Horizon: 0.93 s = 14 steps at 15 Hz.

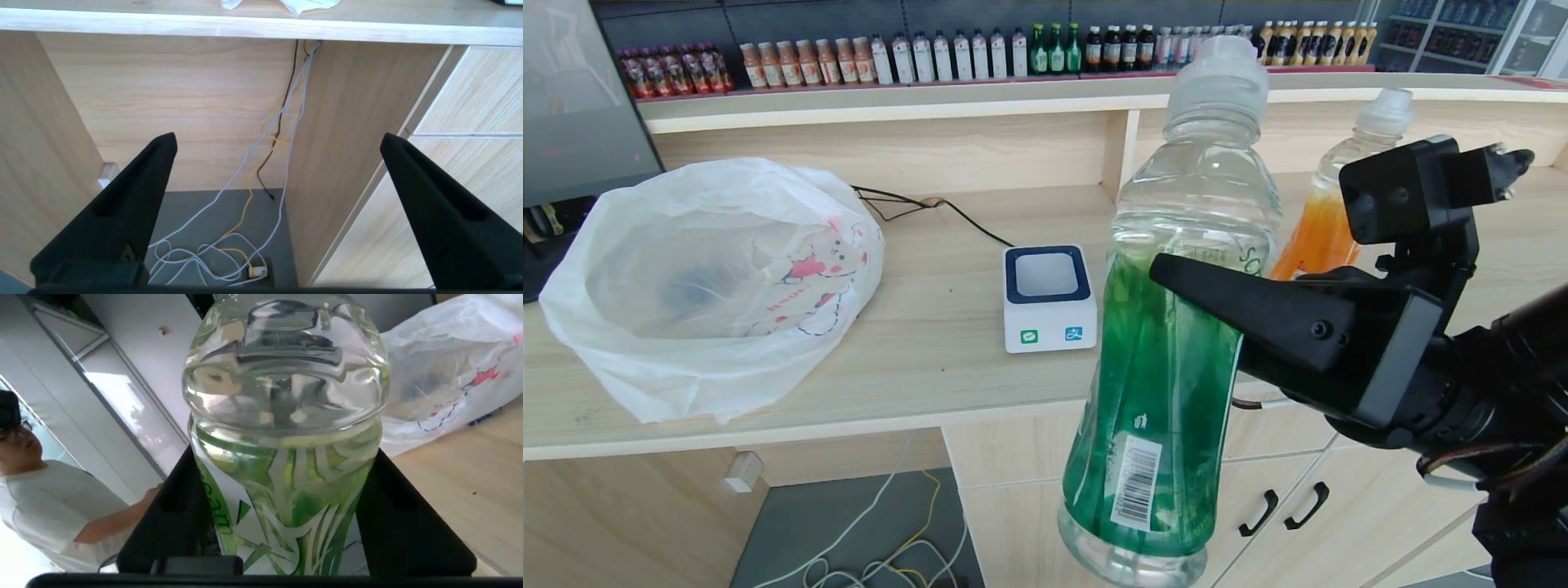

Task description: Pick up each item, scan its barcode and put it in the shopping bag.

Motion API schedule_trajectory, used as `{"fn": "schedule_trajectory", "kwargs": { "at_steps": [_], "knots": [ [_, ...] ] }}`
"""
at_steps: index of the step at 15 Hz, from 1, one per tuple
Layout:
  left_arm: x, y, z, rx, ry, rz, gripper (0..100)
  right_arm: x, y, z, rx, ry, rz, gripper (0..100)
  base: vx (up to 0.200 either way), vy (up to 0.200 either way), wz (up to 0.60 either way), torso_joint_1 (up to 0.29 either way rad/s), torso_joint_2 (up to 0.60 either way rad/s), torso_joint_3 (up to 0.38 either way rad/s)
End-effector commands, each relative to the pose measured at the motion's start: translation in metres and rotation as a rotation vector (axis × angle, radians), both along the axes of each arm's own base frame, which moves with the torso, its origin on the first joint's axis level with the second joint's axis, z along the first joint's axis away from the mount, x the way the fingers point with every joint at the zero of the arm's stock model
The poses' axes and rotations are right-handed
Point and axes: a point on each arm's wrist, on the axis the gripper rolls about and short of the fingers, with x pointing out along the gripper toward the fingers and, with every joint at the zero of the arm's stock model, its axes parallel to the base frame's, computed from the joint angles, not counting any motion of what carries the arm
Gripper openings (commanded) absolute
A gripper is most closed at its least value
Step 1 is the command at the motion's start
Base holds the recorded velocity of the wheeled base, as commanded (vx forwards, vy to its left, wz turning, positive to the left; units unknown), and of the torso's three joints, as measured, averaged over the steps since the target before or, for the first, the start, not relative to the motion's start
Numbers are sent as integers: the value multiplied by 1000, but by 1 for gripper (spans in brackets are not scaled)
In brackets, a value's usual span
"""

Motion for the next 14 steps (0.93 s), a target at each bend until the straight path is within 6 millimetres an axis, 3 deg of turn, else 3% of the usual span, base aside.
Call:
{"fn": "schedule_trajectory", "kwargs": {
  "at_steps": [1, 6, 14],
  "knots": [
    [0, 0, 0, 0, 0, 0, 100, -3, -2, -1, -11, -67, -36, 0, 0, 0, 0, 0, 0, 0],
    [0, 0, 0, 0, 0, 0, 100, -9, -13, -10, -56, -250, -250, 0, 0, 0, 0, 0, 0, 0],
    [0, 0, 0, 0, 0, 0, 100, -32, -35, 11, -73, -490, -516, 0, 0, 0, 0, 0, 0, 0]
  ]
}}
